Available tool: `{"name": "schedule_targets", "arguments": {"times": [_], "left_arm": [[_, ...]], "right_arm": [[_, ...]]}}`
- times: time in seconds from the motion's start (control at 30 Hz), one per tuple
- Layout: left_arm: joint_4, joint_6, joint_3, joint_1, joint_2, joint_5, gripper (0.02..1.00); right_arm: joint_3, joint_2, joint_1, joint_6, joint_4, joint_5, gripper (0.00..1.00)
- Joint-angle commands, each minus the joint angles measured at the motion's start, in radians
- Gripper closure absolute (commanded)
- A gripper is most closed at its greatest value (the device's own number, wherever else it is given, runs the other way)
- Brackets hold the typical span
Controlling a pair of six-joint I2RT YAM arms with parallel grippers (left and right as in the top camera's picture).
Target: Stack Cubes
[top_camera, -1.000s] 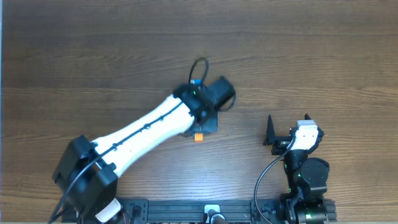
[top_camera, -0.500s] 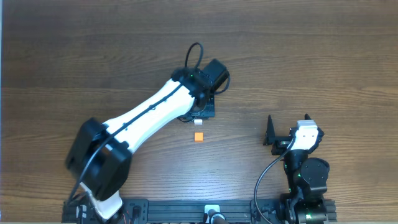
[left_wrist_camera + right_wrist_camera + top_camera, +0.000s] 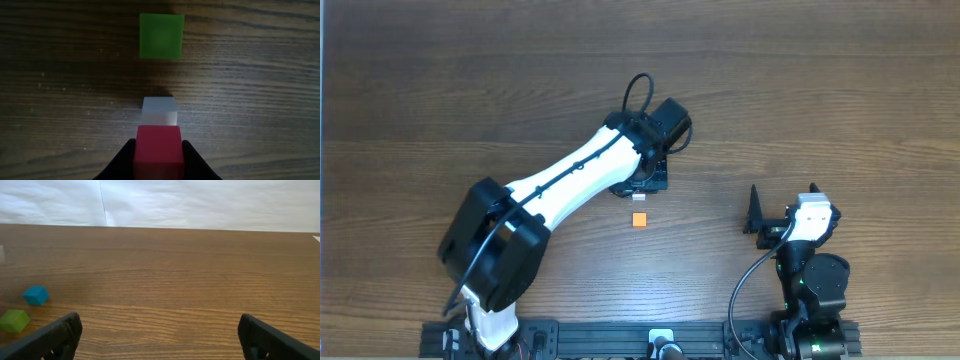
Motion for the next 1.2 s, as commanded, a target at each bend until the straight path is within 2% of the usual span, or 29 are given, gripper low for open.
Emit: {"name": "schedule_targets", "arguments": {"times": [0.03,1.2], "left_arm": [[0.013,0.010,0.016,0.005,0.020,0.010,0.980],[0.000,0.011,0.014,0.005,0.042,-0.011,0.978]], "right_arm": [[-0.006,-0.005,0.006,-0.004,-0.002,-0.008,0.009],[-0.006,-0.005,0.006,-0.004,-0.002,-0.008,0.007]]}}
